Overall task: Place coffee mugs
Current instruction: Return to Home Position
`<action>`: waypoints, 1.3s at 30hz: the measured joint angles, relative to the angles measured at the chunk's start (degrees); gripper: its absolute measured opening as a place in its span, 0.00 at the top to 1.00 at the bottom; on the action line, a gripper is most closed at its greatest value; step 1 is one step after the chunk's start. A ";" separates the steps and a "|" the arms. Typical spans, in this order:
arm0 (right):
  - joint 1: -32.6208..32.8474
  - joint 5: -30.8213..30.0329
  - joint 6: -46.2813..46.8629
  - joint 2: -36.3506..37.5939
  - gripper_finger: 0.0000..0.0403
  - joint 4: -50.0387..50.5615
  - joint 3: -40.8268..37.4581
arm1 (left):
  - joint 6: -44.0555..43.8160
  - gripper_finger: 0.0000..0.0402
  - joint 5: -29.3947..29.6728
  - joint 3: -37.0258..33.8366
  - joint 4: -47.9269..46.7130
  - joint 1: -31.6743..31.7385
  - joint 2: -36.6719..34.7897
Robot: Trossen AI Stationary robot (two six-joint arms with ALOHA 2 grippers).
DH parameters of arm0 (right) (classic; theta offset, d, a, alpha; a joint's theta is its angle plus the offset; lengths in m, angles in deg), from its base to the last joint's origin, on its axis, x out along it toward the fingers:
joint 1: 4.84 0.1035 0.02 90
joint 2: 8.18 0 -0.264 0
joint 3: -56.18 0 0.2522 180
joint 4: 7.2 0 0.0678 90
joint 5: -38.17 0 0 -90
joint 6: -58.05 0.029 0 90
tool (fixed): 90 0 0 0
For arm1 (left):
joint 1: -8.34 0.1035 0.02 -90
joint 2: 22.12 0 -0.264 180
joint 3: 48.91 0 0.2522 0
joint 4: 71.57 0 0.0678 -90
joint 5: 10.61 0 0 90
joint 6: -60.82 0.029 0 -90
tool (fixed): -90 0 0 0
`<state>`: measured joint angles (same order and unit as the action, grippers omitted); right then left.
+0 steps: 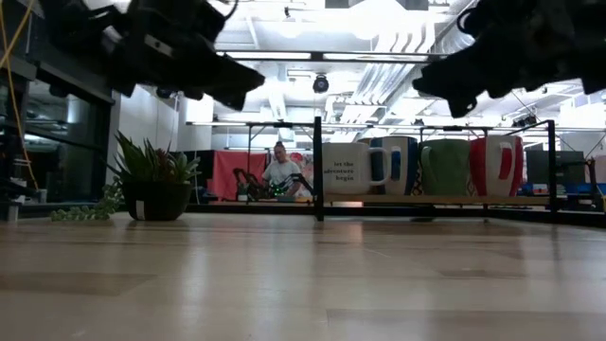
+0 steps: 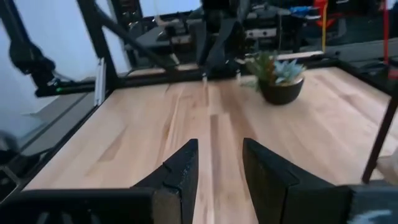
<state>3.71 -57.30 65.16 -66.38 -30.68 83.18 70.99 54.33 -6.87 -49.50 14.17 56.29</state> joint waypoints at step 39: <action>3.47 -0.09 -4.53 -6.97 0.73 -17.93 -12.73 | -12.52 0.87 10.40 -6.86 14.21 -7.04 0.00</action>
<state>7.17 -57.40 60.63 -73.35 -48.61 70.45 58.46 64.73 -13.74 -35.28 7.13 56.29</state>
